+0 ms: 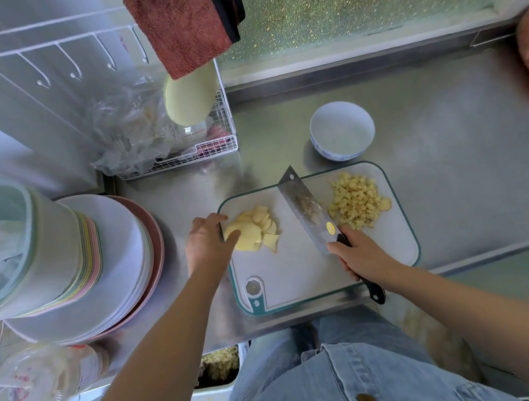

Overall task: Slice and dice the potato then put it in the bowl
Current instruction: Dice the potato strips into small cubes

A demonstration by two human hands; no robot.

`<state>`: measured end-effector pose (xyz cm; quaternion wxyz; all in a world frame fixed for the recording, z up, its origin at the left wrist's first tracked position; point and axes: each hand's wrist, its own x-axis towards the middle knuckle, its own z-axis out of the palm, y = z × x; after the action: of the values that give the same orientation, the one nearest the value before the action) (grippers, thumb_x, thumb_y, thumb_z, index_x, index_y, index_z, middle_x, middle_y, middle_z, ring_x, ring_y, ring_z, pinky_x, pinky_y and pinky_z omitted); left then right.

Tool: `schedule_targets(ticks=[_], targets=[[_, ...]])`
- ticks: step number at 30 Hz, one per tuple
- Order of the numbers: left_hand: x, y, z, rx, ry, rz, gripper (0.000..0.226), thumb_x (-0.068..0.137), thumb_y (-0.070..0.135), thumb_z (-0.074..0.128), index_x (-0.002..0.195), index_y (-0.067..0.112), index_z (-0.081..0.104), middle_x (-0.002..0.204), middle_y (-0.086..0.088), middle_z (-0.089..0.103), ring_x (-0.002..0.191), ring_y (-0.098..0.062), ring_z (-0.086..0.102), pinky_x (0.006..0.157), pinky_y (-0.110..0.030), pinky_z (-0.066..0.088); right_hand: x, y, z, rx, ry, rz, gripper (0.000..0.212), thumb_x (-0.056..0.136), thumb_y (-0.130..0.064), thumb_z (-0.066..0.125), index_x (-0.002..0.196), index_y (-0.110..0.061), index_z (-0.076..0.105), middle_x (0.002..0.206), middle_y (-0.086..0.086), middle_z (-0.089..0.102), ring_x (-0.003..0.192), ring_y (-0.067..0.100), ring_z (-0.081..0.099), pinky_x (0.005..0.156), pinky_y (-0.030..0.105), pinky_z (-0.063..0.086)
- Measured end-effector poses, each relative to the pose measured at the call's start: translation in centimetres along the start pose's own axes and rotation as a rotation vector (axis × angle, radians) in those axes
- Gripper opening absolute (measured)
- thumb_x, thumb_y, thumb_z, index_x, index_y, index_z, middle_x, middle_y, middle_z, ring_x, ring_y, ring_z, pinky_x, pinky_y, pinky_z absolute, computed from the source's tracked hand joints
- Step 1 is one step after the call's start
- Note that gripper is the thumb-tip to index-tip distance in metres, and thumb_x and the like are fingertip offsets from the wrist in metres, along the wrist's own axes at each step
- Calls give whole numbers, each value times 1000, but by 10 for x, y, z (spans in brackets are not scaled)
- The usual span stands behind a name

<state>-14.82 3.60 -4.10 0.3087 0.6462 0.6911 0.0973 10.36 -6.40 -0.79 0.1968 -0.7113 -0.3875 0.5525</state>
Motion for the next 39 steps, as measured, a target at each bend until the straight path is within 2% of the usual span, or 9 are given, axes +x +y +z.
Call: schedule_targets(ticks=[2, 5, 8, 13, 20, 24, 30, 34, 39], targets=[[0, -1, -1, 68, -58, 87, 52, 77, 39, 77, 122, 22, 59, 113, -6, 52, 96, -23, 59, 84, -34, 50, -1, 0, 0, -2, -1, -6, 5, 94, -19, 47, 96, -15, 48, 57, 5, 45, 45, 14, 37, 44, 28, 37], [-3, 2, -2, 254, -171, 193, 74, 72, 45, 79, 135, 27, 47, 128, -5, 41, 116, -22, 46, 93, -37, 48, -2, -1, 0, -8, -5, -9, 9, 94, -19, 46, 101, -15, 49, 58, 5, 46, 46, 14, 39, 45, 27, 38], [-1, 5, -2, 439, -193, 321, 66, 78, 43, 75, 135, 28, 46, 132, -3, 39, 121, -22, 40, 95, -35, 44, -3, -1, 0, -9, -4, -9, 3, 94, -19, 46, 94, -17, 48, 58, 5, 46, 46, 15, 38, 45, 27, 38], [10, 5, -9, 574, -225, 456, 64, 80, 44, 72, 134, 20, 48, 134, -3, 45, 121, -22, 43, 94, -35, 46, -4, -1, -1, -8, -3, -1, 11, 94, -19, 47, 83, -20, 44, 56, 3, 46, 45, 14, 38, 44, 27, 37], [12, 7, -11, 692, -267, 581, 66, 82, 44, 70, 136, 18, 43, 133, -3, 45, 119, -21, 46, 93, -32, 45, -6, 0, -3, -12, -8, 8, 13, 93, -19, 47, 81, -20, 43, 56, 3, 46, 45, 15, 37, 44, 27, 37], [10, 10, -12, 669, -247, 559, 62, 81, 47, 69, 128, 14, 47, 125, -3, 49, 112, -20, 49, 90, -31, 45, -6, 0, -3, -21, -7, 6, 14, 93, -19, 47, 80, -19, 42, 56, 3, 46, 45, 14, 37, 44, 27, 37], [-8, 4, -17, 437, -241, 344, 55, 73, 56, 67, 114, 20, 56, 109, 3, 59, 96, -16, 57, 83, -29, 49, -6, 1, -3, -13, -10, 6, 14, 93, -20, 48, 80, -19, 42, 56, 3, 45, 46, 15, 37, 46, 26, 37], [-35, 20, 4, 460, -263, 353, 60, 76, 61, 62, 121, 23, 53, 115, 5, 56, 104, -16, 56, 87, -31, 48, -6, 3, -4, -22, -3, -7, 16, 93, -20, 48, 82, -11, 41, 57, 4, 45, 48, 17, 38, 45, 27, 37], [-59, 41, 45, 511, -236, 455, 64, 86, 56, 58, 133, 16, 43, 128, -3, 48, 110, -20, 54, 88, -36, 51, -8, 8, -7, -42, 0, -24, 17, 94, -19, 47, 94, -2, 48, 57, 4, 46, 44, 12, 40, 44, 26, 38]])
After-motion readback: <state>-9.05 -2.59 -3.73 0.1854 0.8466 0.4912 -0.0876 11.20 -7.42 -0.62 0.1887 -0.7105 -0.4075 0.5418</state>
